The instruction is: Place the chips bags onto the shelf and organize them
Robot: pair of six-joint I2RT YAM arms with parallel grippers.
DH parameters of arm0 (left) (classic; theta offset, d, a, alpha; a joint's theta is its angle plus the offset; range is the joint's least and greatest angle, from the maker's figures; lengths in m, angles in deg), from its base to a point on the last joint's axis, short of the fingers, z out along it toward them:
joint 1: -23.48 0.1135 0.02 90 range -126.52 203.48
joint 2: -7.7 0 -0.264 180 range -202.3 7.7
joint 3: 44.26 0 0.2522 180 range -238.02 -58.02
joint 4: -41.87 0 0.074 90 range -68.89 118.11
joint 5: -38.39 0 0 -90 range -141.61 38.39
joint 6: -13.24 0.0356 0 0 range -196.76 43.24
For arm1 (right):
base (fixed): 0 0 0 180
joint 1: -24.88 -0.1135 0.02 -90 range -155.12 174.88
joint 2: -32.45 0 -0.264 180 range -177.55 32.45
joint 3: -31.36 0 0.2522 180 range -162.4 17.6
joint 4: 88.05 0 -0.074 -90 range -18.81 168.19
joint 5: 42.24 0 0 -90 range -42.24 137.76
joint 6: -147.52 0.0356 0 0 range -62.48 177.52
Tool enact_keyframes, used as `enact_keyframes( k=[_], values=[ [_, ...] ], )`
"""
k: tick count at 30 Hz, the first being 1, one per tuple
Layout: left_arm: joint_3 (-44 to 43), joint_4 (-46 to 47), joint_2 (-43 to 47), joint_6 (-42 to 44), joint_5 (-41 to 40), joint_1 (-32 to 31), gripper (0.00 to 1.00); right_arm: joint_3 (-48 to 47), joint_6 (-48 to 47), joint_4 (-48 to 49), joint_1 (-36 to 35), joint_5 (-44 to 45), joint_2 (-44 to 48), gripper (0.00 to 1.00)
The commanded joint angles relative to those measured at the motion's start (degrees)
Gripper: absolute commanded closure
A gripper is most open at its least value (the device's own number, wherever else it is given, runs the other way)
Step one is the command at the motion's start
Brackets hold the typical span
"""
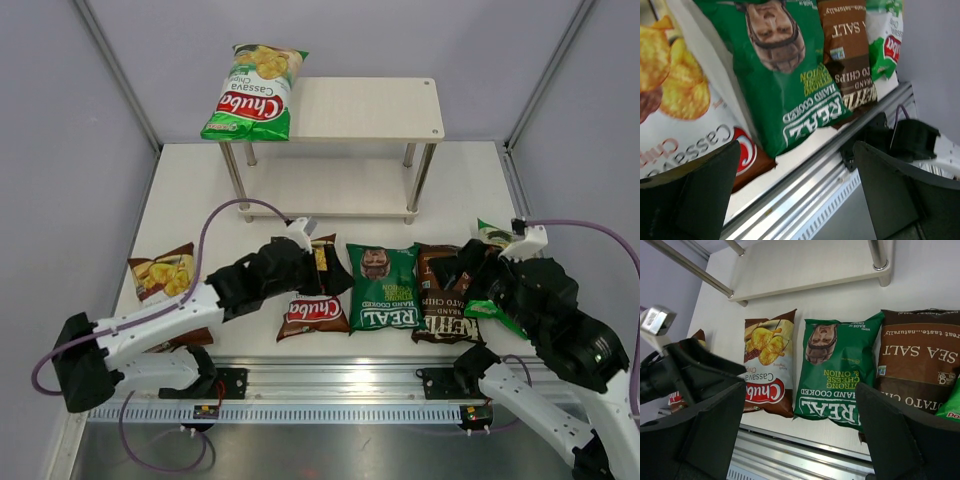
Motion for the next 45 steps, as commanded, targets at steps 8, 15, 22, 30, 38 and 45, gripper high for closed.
enact_keyframes(
  k=[8, 15, 22, 30, 38, 45],
  values=[
    [-16.5, 6.8, -29.8, -5.0, -8.1, -2.2, 0.02, -3.4, 0.7, -7.3, 0.1, 2.1, 7.8, 0.03],
    [-13.5, 12.4, -36.4, -8.2, -8.7, -2.4, 0.10, -2.2, 0.9, -7.1, 0.2, -0.6, 9.9, 0.03],
    [-8.4, 21.9, -39.8, -11.4, -6.0, -2.6, 0.22, 0.4, 0.8, -5.1, 0.2, -2.2, 9.9, 0.03],
    [-4.2, 25.6, -37.1, -14.7, -10.3, -5.0, 0.50, 2.7, 1.5, -2.9, 0.1, -4.7, 9.8, 0.03],
    [-2.8, 22.7, -27.4, -14.1, -18.1, -7.0, 0.79, 3.8, 2.0, -2.4, 0.1, -5.0, 10.2, 0.03],
    [-2.9, 21.3, -18.3, -13.3, -18.7, -7.6, 0.86, 6.5, 2.6, -2.1, 0.2, -4.0, 10.5, 0.03]
  ],
)
